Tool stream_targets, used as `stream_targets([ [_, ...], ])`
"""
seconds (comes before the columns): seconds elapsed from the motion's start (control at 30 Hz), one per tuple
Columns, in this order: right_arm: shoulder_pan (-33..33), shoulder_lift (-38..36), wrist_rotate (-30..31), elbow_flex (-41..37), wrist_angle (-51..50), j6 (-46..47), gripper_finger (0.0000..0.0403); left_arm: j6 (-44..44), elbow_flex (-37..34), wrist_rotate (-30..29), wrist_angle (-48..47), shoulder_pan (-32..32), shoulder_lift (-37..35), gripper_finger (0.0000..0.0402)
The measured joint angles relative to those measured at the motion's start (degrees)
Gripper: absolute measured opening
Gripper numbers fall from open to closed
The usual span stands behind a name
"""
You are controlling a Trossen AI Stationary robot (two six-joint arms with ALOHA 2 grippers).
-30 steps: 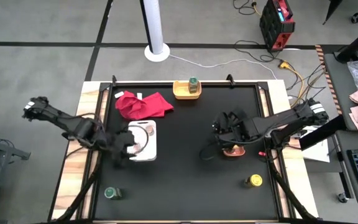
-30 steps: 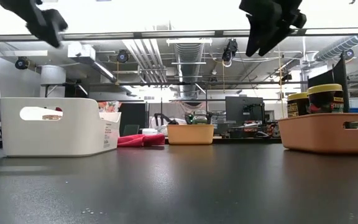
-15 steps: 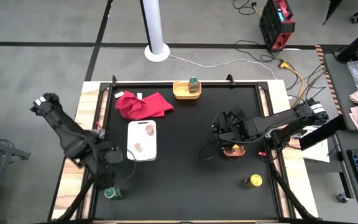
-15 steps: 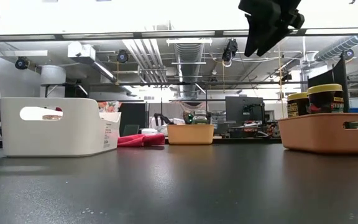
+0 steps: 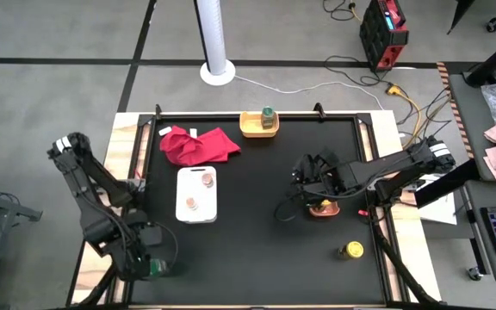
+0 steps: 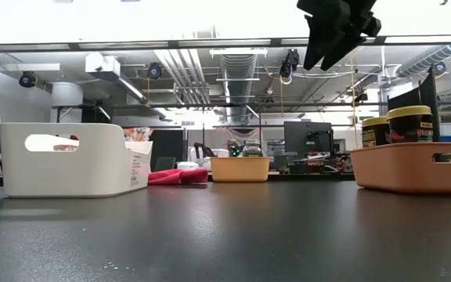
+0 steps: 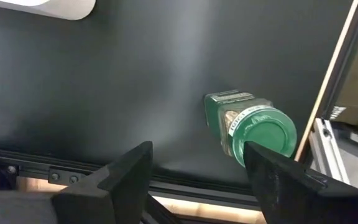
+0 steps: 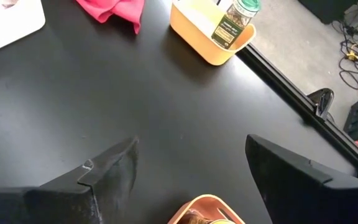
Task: Sort spices by type
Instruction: Put the green seasoning bottle into the yellow bin
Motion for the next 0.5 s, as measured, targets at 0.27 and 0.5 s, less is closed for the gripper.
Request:
stream_targets([
  [0.27,0.0,0.0,0.0,0.0,0.3,-0.7,0.0279,0.0,0.3,0.5,1.5,0.0,1.1,0.0236],
  [0.5,0.0,0.0,0.0,0.0,0.5,-0.9,0.0281,-3.1,0.3,3.6,3.0,0.0,1.1,0.0286],
])
